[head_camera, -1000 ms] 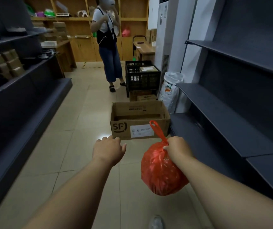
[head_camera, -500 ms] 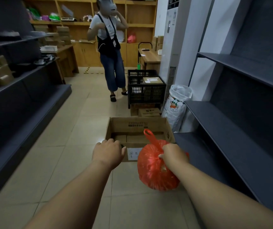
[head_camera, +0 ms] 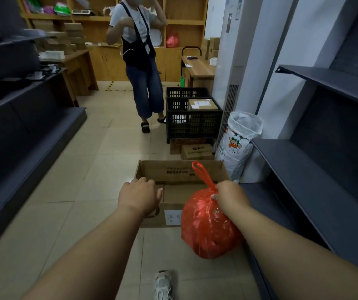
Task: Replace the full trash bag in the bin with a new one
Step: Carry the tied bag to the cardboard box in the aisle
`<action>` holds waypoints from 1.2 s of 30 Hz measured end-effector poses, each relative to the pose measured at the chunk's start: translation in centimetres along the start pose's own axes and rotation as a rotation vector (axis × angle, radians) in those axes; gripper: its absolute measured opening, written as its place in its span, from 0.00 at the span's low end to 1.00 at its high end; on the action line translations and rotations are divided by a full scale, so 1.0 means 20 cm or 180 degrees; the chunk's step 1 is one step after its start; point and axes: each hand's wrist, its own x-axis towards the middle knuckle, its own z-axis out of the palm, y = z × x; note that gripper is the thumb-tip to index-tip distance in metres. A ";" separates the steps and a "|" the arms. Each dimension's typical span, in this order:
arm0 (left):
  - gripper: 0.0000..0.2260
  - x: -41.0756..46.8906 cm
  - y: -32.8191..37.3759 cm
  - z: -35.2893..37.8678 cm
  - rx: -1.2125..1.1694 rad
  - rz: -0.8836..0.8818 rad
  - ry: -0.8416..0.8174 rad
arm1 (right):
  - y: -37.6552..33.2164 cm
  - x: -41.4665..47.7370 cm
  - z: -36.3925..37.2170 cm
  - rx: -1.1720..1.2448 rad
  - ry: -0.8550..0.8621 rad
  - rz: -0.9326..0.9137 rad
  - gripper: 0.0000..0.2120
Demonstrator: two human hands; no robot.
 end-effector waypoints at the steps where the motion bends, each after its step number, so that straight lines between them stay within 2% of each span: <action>1: 0.19 0.09 -0.01 0.02 -0.0011 0.0004 0.0006 | -0.02 0.10 0.01 -0.0017 0.0001 -0.0005 0.16; 10: 0.18 1.07 -0.16 0.16 -0.0136 0.0187 -0.0133 | -0.28 1.01 -0.03 0.0268 -0.0347 0.0471 0.14; 17: 0.20 1.70 -0.21 0.22 -0.0079 0.0420 -0.0359 | -0.41 1.61 -0.04 0.0823 -0.0321 0.0794 0.09; 23: 0.19 2.00 -0.20 0.31 -0.0123 0.0513 -0.0581 | -0.46 1.97 -0.04 0.1022 -0.0432 0.1091 0.18; 30: 0.19 2.21 -0.14 0.40 -0.0154 0.0449 -0.0781 | -0.45 2.25 0.02 0.0895 -0.0566 0.1193 0.17; 36: 0.18 2.35 -0.08 0.44 -0.0162 0.0373 -0.0867 | -0.40 2.41 0.04 0.0656 -0.0596 0.0957 0.16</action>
